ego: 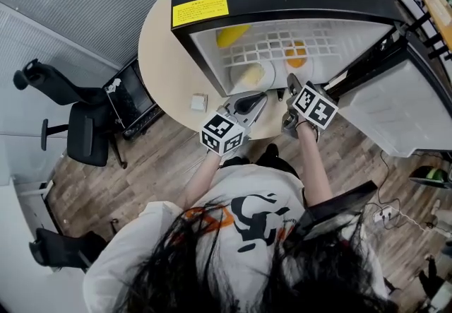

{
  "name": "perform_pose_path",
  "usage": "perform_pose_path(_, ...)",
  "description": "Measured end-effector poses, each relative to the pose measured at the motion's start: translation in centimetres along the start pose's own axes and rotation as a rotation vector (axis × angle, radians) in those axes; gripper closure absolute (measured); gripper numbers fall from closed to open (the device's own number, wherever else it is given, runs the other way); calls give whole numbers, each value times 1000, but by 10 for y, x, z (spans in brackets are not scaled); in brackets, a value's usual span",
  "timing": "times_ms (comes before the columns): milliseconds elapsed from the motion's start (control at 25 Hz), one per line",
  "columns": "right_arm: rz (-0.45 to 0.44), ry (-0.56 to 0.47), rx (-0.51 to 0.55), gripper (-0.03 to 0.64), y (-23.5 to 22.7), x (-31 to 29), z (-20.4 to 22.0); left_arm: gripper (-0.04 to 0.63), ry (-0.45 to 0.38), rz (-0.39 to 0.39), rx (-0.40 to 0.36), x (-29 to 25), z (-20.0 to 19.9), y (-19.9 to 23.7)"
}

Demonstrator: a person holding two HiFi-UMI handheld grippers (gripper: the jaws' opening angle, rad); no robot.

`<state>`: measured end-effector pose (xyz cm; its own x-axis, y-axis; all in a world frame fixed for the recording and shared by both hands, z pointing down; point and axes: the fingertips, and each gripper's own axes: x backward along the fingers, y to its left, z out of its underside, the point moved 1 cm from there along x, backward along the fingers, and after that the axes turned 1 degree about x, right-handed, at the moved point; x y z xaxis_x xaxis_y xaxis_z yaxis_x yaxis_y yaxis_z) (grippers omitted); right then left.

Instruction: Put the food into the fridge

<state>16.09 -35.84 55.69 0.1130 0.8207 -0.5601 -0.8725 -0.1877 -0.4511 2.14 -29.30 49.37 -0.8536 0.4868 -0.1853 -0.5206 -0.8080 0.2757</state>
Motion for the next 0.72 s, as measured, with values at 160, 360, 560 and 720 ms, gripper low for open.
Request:
perform_pose_path(160,-63,-37,46,318,18,20,-2,583,-10,7,-3,11,-3,-2)
perform_pose_path(360,-110,-67,57,326,40,51,12,583,-13,17,2,34,-3,-6)
perform_pose_path(560,-136,-87,24,392,58,78,41,583,-7,47,2,62,1,-13)
perform_pose_path(720,-118,-106,21,443,66,105,63,583,13,77,7,81,13,-24)
